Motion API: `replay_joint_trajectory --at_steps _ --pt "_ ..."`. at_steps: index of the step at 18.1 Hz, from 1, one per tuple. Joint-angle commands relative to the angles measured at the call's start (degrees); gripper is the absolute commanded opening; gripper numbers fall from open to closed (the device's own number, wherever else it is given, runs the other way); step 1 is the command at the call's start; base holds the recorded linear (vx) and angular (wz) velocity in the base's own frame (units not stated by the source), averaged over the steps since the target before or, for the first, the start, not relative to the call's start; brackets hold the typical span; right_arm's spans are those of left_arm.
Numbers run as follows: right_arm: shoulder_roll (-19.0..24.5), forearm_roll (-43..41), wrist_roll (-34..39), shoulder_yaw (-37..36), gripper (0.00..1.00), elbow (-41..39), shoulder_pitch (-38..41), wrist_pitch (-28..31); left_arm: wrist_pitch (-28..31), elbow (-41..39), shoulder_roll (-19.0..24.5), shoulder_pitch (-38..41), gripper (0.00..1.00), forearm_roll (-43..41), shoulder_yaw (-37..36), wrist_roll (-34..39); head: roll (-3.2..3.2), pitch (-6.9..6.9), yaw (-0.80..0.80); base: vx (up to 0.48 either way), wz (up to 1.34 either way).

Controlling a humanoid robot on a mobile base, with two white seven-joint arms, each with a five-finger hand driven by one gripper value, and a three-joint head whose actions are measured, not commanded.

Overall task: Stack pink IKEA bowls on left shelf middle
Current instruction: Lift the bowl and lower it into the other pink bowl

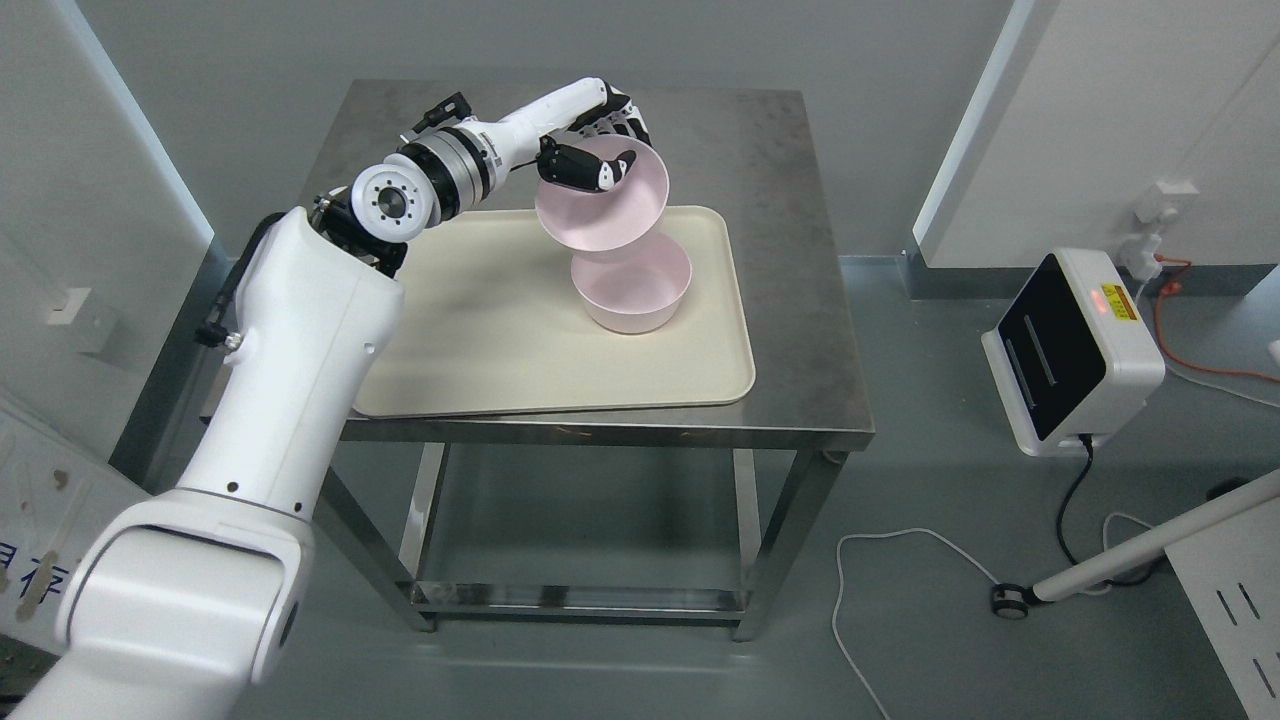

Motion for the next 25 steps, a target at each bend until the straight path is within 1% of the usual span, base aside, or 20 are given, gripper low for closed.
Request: replay_joint_trajectory --at_steps 1,8,10,15,21,24,25 --pt "-1.0 0.4 -0.1 -0.5 1.00 0.0 0.0 0.0 -0.1 2.2 -2.0 -0.4 0.04 0.0 -8.6 0.9 0.00 0.00 0.00 0.000 0.00" --pt "-1.0 0.4 0.0 -0.5 1.00 0.0 0.0 0.0 -0.1 2.5 -2.0 -0.9 0.04 -0.8 -8.7 0.7 0.00 0.00 0.00 0.000 0.00" --pt "-1.0 0.4 -0.1 -0.5 1.00 0.0 0.0 0.0 -0.2 3.7 -2.0 -2.0 0.05 -0.9 -8.7 0.8 0.00 0.00 0.00 0.000 0.00" --pt "-1.0 0.4 -0.1 -0.6 1.00 0.0 0.0 0.0 -0.2 4.4 -2.0 -3.5 0.11 -1.0 -8.7 0.9 0.00 0.00 0.00 0.000 0.00" --pt "-1.0 0.4 -0.1 -0.5 1.00 0.0 0.0 0.0 -0.9 4.5 -2.0 -3.0 0.13 -2.7 -8.5 0.4 0.00 0.00 0.00 0.000 0.00" --pt "-1.0 0.4 -0.1 -0.6 1.00 0.0 0.0 0.0 -1.0 4.5 -0.7 -2.8 0.14 -2.6 -7.8 0.4 0.00 0.00 0.00 0.000 0.00" --pt "-1.0 0.4 -0.1 -0.5 1.00 -0.1 0.0 0.0 -1.0 4.7 -0.4 -2.7 0.18 -2.6 -6.9 0.4 0.00 0.00 0.00 0.000 0.00"
